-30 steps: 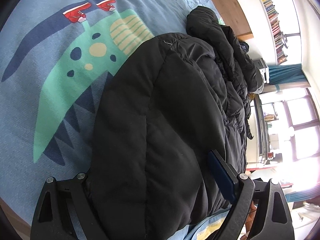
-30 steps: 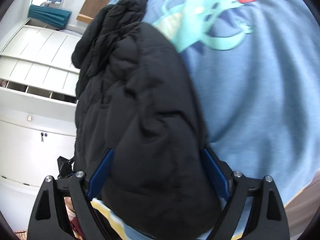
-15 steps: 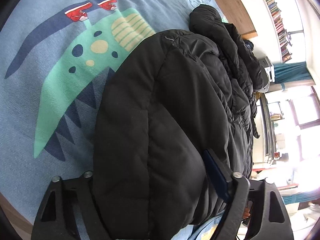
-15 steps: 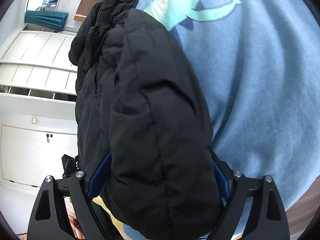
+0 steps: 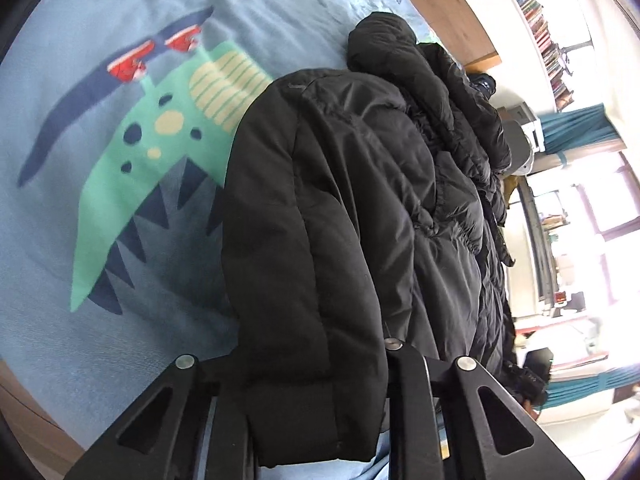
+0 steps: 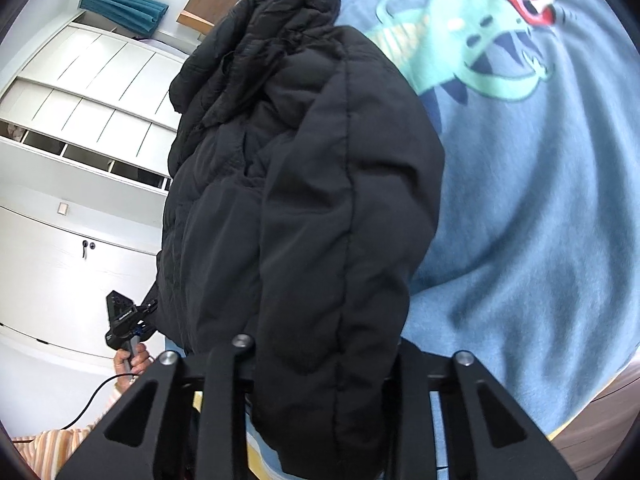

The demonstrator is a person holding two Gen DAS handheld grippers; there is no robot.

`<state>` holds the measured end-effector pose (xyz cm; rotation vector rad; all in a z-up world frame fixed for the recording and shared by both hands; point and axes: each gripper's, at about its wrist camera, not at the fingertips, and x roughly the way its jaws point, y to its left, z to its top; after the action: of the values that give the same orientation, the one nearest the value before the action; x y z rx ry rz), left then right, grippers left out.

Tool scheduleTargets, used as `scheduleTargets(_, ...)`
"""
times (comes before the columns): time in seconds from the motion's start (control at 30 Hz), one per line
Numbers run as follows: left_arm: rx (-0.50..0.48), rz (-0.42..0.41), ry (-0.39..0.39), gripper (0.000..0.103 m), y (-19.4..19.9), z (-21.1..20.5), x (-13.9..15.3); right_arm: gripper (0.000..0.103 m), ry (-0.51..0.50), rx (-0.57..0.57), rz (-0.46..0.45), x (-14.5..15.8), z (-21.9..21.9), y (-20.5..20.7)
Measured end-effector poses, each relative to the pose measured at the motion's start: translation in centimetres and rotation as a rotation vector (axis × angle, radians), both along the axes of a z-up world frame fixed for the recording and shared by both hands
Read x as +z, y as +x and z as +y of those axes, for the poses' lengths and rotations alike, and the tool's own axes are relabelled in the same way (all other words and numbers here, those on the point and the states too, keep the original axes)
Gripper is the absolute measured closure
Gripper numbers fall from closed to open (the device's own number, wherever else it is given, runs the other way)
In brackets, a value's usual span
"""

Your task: Fold large clothes

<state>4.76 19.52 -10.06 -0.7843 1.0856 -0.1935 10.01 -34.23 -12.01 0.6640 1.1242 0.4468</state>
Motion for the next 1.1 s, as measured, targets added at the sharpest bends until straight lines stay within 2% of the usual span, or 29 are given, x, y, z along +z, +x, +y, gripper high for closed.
scheduleTargets(0.13, -0.01, -0.031, 0.05, 0.087, 0.5, -0.6, 1.9, 0.079, -0.033, -0.011, -0.041, 1.9, 0.6, 0.4)
scheduleTargets(0.3, 0.0, -0.083, 0.06, 0.088, 1.0, -0.6, 4.4, 0.081, -0.071, -0.028, -0.104, 4.9, 1.2, 1.1)
scheduleTargets(0.63, -0.002, -0.26, 0.072, 0.088, 3.6, 0.5, 12.3, 0.083, -0.056, -0.117, -0.267, 12.7, 0.3, 2.8)
scheduleTargets(0.87, 0.001, -0.349, 0.066, 0.09, 8.2, 1.1, 17.6, 0.085, -0.035, -0.189, -0.357, 18.0, -0.1, 6.4)
scheduleTargets(1.1, 0.021, -0.424, 0.071, 0.089, 14.8, 2.0, 22.2, 0.085, 0.019, -0.295, -0.414, 22.9, -1.8, 11.9)
